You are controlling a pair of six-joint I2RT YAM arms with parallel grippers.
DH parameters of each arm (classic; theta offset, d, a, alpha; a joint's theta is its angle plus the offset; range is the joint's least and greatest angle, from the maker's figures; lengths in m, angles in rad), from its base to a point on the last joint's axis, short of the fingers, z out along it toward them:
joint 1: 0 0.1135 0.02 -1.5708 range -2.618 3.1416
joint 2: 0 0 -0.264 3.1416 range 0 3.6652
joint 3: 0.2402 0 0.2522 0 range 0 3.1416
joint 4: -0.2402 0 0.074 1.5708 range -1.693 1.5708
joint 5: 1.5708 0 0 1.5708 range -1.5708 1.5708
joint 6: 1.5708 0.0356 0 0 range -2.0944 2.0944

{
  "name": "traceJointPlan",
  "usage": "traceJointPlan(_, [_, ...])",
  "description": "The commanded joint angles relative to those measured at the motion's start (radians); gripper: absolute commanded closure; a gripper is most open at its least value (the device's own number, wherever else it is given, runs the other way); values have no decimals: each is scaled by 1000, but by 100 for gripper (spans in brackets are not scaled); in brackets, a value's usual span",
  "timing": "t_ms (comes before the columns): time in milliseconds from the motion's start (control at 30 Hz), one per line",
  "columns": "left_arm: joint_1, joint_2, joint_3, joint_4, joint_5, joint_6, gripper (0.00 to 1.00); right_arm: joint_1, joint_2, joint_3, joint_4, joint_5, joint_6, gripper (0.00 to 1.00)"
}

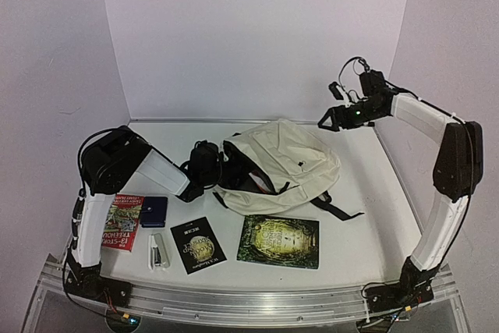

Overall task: Pack the student bag
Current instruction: Place the book in the student bag.

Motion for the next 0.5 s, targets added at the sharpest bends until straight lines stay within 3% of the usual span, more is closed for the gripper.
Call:
traceJointPlan(0, [1,-16,37,126,43,0,98,-34,86,-9,-36,33,24,25])
traceJointPlan(100, [1,-27,27,130,51,5,98,-42,140,-7,-58,3,2,32])
traceJointPlan(233, [1,-31,18,135,87,4,98,-45,190,-5,-58,-21,-28,58])
traceJointPlan(300, [1,-37,7,140,104,3,99,-46,212,12,-57,-45,-32,67])
traceJointPlan(467, [0,-73,-25,135,132,11,99,-46,282,94,-58,-72,-12,68])
